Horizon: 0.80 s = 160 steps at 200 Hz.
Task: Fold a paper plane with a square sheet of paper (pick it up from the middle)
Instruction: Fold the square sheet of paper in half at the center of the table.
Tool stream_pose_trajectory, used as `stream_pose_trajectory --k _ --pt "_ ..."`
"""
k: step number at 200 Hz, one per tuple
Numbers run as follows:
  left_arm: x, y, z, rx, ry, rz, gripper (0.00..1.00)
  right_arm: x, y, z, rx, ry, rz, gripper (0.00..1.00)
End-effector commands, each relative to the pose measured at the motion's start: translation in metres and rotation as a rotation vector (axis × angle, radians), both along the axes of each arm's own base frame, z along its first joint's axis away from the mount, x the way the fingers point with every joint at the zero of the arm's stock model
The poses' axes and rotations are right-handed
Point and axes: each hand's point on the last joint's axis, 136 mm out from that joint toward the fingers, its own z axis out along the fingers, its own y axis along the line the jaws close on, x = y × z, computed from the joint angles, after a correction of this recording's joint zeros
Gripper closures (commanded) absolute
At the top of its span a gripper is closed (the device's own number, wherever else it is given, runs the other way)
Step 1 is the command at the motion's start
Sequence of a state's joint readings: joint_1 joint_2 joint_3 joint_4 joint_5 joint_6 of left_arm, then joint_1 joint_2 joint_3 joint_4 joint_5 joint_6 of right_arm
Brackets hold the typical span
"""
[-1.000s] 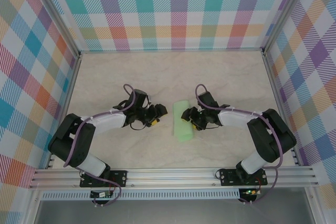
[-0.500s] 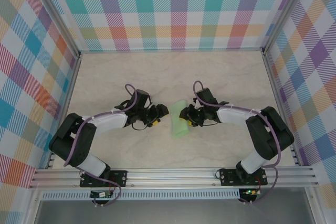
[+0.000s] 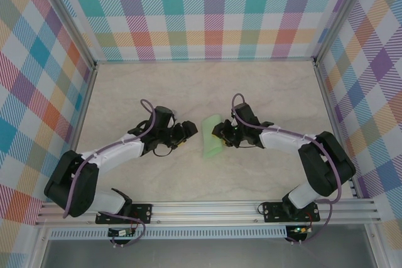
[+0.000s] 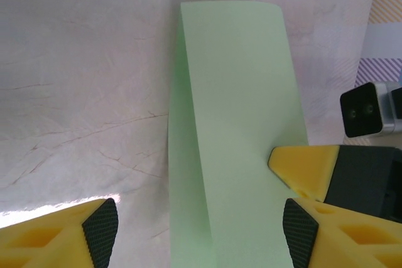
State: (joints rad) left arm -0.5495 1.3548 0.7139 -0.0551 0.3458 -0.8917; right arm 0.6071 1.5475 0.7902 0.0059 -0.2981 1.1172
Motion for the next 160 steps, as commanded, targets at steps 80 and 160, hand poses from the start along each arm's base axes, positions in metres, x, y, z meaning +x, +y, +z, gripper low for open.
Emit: stream_pose_trajectory --k 80,160 --pt "-0.009 0.048 0.012 0.045 -0.042 0.059 0.24 0.013 0.007 -0.022 -0.098 -0.011 -0.116 0.63" --pt "0.009 0.015 -0.003 -0.055 0.027 -0.041 0.29 -0.014 -0.01 -0.055 -0.207 0.092 -0.061 0.5"
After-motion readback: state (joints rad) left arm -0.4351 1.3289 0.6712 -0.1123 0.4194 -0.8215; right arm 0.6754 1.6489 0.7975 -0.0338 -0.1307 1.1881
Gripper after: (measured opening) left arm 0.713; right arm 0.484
